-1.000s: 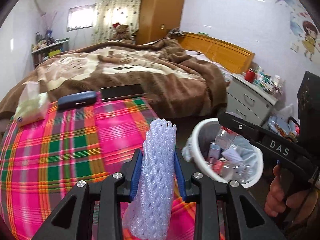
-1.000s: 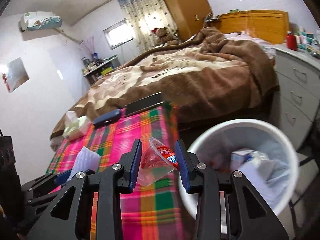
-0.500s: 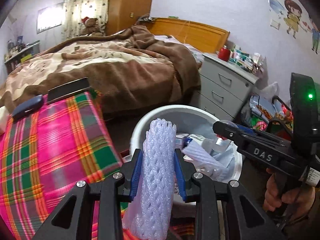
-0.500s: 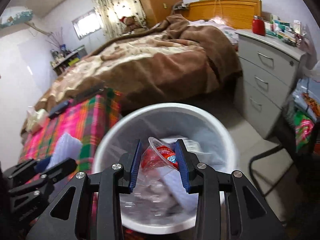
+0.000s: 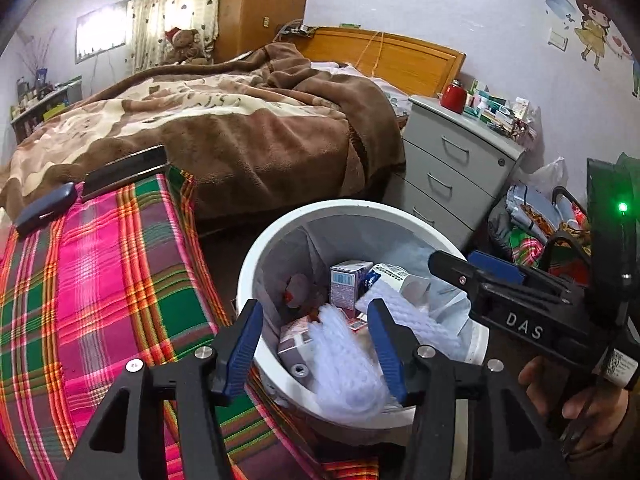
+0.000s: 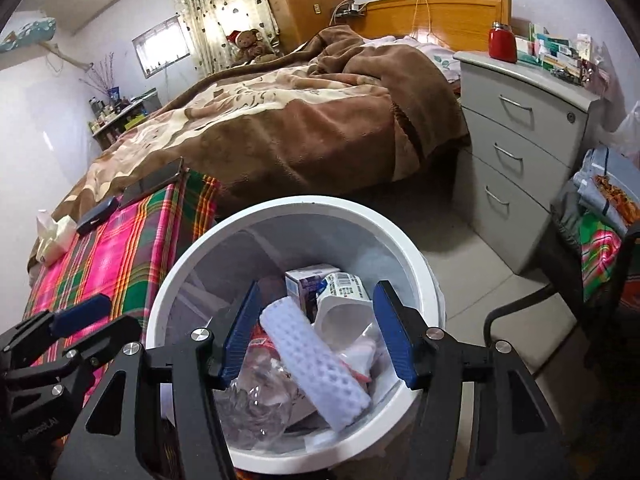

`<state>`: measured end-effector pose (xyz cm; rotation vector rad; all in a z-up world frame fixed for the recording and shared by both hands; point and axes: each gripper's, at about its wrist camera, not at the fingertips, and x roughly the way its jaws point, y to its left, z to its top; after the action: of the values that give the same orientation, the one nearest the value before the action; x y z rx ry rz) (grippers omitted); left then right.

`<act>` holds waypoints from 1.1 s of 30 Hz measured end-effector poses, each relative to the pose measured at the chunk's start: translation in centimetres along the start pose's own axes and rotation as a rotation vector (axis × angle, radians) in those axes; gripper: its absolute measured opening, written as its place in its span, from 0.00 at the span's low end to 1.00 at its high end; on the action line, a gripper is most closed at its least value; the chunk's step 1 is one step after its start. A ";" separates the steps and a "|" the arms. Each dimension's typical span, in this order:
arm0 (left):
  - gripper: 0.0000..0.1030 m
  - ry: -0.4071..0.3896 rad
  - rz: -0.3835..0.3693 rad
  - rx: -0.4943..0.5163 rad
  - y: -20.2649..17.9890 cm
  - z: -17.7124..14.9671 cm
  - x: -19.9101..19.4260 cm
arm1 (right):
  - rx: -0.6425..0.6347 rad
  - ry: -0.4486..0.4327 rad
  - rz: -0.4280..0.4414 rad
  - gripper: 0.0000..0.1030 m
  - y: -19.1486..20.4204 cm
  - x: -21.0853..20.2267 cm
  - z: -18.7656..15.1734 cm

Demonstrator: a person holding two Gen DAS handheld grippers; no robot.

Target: Collect trash

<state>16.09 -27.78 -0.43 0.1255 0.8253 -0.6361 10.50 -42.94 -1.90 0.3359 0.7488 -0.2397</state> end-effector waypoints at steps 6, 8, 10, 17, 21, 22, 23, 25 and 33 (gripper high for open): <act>0.57 -0.051 0.059 -0.002 0.5 -0.9 -2.1 | -0.002 -0.054 -0.005 0.58 0.9 -2.0 -0.8; 0.57 -0.068 0.063 -0.006 0.6 -1.3 -2.9 | -0.006 -0.076 -0.011 0.58 1.0 -2.6 -1.0; 0.57 -0.083 0.076 -0.019 1.0 -1.9 -3.8 | -0.015 -0.093 -0.020 0.58 1.5 -3.4 -1.5; 0.57 -0.157 0.138 -0.036 1.8 -4.4 -7.3 | -0.086 -0.173 -0.036 0.58 3.8 -6.1 -3.4; 0.57 -0.161 0.197 -0.018 1.7 -6.0 -8.4 | -0.091 -0.206 -0.067 0.58 4.6 -7.1 -4.8; 0.57 -0.164 0.203 -0.016 1.7 -6.2 -8.7 | -0.100 -0.212 -0.077 0.58 4.8 -7.2 -5.2; 0.57 -0.172 0.207 -0.015 1.7 -6.7 -9.1 | -0.103 -0.214 -0.079 0.58 5.0 -7.3 -5.4; 0.57 -0.182 0.214 -0.026 1.8 -7.2 -9.7 | -0.106 -0.219 -0.080 0.58 5.3 -7.5 -5.8; 0.57 -0.233 0.228 -0.016 1.5 -8.7 -12.2 | -0.072 -0.249 -0.080 0.58 5.4 -8.4 -6.3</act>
<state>5.16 -17.75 2.16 0.1262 0.5808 -0.4192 2.44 -34.79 0.79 0.2028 0.5242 -0.3227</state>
